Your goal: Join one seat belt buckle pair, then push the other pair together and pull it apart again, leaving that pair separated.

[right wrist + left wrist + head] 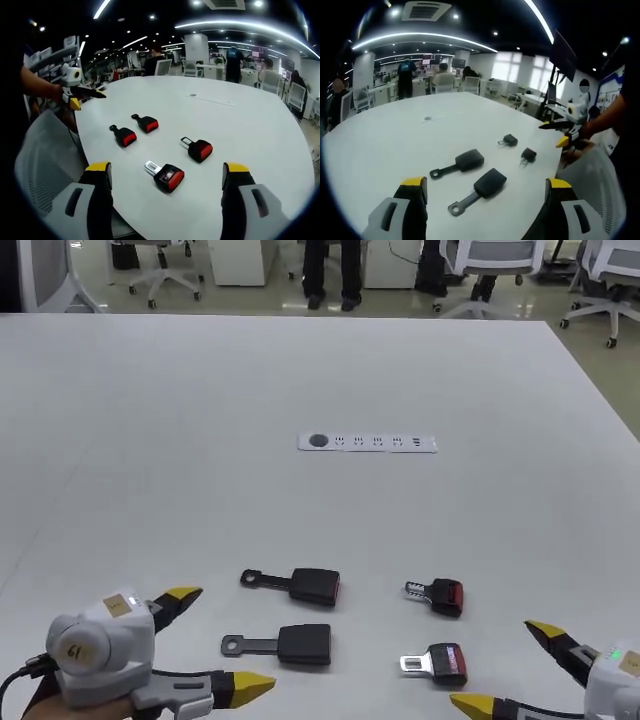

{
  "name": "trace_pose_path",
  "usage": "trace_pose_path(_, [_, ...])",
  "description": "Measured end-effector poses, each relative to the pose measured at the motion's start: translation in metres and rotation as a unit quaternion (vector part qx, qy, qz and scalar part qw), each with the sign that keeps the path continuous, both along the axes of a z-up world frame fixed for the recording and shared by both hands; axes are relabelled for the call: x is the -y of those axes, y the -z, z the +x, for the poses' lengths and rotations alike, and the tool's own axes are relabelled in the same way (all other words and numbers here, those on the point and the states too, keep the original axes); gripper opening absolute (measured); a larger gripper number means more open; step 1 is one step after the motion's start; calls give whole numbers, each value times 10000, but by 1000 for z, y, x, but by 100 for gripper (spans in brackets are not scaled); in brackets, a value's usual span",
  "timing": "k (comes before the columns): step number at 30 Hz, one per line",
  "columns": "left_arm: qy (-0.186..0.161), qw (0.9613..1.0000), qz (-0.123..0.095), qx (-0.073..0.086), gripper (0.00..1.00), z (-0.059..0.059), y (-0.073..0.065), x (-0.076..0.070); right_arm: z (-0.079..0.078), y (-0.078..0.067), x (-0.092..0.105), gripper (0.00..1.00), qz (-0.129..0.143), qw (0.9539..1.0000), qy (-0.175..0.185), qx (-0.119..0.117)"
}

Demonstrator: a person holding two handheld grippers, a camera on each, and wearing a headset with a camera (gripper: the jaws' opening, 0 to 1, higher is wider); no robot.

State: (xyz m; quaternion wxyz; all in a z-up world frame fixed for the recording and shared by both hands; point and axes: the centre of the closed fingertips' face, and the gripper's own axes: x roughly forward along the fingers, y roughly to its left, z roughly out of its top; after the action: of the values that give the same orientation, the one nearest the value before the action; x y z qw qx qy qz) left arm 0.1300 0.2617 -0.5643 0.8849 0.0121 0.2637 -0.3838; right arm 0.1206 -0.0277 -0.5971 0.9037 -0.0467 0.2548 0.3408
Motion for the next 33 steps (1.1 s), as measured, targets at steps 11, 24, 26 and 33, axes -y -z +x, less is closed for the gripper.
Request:
trace_pose_path(11, [174,9997,131,-106,98,-3,8,7,0,7,-9,86,-90,9995,-270,-130])
trace_pose_path(24, [416,9987,216,-198,94,0,17,14,5,18,-16,80,-244,9972,-637,-307])
trace_pose_path(26, [446,9985,245,-213,94,1,19,15,6,19,-17,80,-258,9968,-676,-334])
trace_pose_path(33, [600,9973,322,-279,93,7,25,21,9,28,-21,78,-303,9953,-808,-435])
